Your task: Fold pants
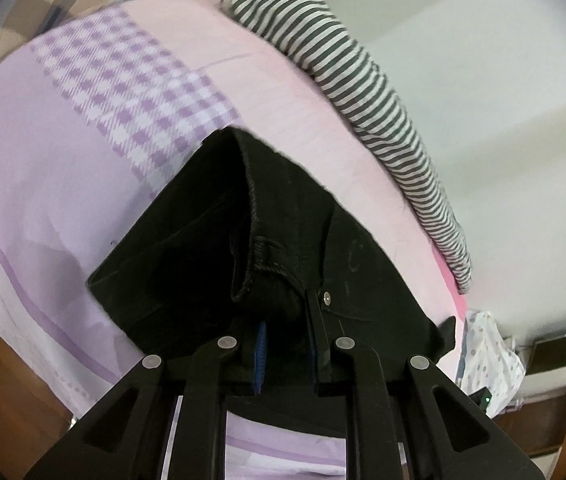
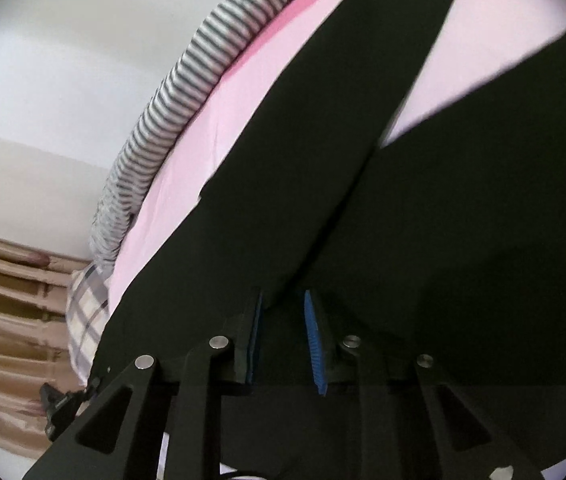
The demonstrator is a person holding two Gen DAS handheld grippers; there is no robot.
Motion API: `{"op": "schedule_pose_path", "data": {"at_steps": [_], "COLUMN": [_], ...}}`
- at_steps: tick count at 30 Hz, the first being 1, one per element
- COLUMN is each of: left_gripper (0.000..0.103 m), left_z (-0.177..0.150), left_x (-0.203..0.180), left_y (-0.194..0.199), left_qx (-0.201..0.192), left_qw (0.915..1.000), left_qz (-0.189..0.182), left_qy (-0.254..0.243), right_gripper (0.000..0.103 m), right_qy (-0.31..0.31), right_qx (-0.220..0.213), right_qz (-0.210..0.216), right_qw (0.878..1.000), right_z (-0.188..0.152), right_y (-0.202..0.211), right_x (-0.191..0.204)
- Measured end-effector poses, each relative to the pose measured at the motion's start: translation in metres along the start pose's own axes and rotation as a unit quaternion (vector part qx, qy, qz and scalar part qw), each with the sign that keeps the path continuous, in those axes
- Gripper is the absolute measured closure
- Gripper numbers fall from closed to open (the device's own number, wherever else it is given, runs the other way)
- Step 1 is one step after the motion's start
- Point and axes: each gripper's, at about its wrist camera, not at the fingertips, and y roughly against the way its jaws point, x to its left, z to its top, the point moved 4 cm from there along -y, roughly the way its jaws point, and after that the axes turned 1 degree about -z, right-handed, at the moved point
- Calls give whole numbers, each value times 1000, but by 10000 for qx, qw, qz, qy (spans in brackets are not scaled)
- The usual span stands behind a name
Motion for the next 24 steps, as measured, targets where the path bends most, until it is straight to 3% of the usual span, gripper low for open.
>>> {"op": "schedule_pose_path", "data": {"at_steps": [3, 11, 15, 17, 20, 24], "left_gripper": [87, 87, 87, 87, 87, 87], "left_z": [5, 10, 11, 11, 13, 14], "left_x": [-7, -10, -7, -6, -3, 1], "left_y": [6, 8, 6, 4, -2, -9], "left_qx": [-48, -40, -2, 13, 73, 189], "left_qw": [9999, 9999, 9999, 9998, 9995, 9977], "left_qz": [-81, -24, 38, 86, 185, 380], "left_qy": [-48, -92, -114, -160, -259, -520], "right_gripper": [73, 75, 80, 91, 97, 98], "right_qy": [-122, -215, -156, -85, 19, 530], "right_qx": [-81, -381, -625, -733, -810, -966], "right_qz": [213, 211, -22, -174, -222, -720], "right_qw": [9997, 9988, 9979, 9971, 9965, 9913], "right_z": [0, 26, 42, 49, 54, 45], "right_y": [-9, -9, 2, 8, 14, 38], "right_x": [3, -2, -7, -8, -6, 13]}}
